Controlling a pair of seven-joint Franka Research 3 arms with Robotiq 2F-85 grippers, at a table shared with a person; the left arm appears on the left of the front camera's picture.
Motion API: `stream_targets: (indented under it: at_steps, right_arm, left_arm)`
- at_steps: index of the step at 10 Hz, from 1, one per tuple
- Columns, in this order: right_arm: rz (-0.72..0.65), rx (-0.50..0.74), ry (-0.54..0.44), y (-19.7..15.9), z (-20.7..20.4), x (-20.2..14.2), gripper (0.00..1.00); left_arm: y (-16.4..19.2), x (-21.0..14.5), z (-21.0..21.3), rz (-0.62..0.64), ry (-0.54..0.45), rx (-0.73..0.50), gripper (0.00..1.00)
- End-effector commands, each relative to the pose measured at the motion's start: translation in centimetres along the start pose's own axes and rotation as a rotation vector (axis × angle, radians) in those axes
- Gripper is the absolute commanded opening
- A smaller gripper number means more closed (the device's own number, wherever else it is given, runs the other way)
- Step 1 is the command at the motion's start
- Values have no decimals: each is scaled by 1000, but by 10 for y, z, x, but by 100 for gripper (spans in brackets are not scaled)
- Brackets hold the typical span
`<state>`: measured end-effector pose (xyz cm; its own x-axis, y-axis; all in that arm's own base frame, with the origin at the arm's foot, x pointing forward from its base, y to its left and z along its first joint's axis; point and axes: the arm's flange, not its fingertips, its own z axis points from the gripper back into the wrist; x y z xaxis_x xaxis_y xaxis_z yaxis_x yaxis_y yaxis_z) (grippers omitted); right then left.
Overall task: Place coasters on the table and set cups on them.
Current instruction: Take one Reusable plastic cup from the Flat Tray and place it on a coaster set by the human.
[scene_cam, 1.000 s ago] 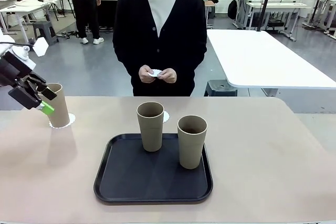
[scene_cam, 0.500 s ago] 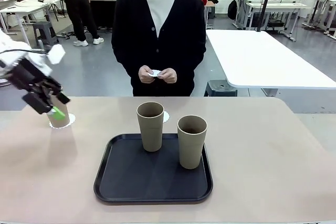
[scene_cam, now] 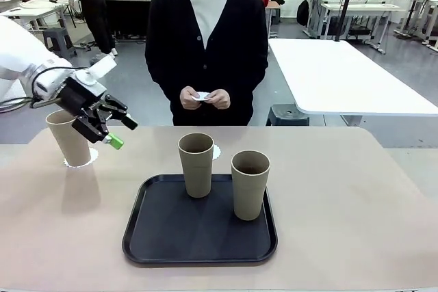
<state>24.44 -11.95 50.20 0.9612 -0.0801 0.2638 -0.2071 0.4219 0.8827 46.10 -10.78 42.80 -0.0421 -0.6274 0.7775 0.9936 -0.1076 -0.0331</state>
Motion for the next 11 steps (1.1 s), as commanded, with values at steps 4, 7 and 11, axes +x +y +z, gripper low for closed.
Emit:
stream_targets:
  at_steps: [4,7,11]
  right_arm:
    - [5,15,-1,0,-1,1,100]
    - [5,15,-1,0,-1,1,100]
    - [5,15,-1,0,-1,1,100]
  left_arm:
    - [-40,-43,-28,-20,-256,93,100]
    - [-39,-50,-26,4,-258,74,100]
    - [-39,-50,-26,4,-258,74,100]
